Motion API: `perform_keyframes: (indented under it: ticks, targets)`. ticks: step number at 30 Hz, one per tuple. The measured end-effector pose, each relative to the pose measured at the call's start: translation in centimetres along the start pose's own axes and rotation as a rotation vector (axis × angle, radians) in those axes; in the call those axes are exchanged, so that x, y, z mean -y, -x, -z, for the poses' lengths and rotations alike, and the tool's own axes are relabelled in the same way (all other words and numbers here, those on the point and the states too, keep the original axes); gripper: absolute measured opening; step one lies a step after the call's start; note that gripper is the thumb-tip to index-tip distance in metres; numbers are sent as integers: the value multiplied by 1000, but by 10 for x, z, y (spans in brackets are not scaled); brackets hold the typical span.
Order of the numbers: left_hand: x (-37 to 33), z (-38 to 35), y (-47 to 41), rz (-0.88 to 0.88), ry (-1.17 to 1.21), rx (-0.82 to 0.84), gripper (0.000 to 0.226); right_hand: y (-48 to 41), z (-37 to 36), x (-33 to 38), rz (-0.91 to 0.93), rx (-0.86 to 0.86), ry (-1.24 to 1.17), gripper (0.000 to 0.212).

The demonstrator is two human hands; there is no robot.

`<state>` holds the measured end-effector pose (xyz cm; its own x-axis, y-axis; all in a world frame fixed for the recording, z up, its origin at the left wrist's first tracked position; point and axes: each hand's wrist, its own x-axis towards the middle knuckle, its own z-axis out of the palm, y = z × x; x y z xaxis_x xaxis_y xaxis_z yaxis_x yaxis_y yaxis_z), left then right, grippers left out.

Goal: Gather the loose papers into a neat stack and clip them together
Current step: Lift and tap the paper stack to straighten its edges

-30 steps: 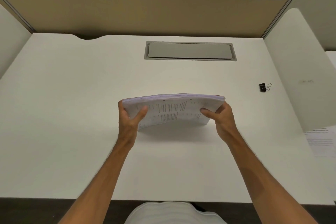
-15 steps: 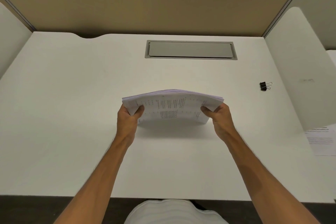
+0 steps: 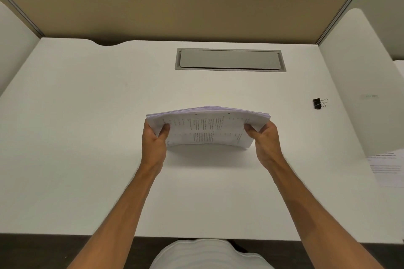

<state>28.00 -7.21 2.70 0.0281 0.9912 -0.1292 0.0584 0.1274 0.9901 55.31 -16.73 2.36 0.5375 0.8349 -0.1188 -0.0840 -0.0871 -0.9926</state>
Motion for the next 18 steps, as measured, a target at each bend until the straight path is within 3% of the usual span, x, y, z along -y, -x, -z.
perform_keyframes:
  ticks: [12,15,18]
  targets:
    - [10,5,6,13,-69,50,36,4,1,-7,-54,10,54,38]
    - [1,4,7,-13,-7,44,30,9,1,5,10,-38,-49,39]
    - [-16,-2,11,-58,85,-26,24,13,-7,23,105,-104,-159,28]
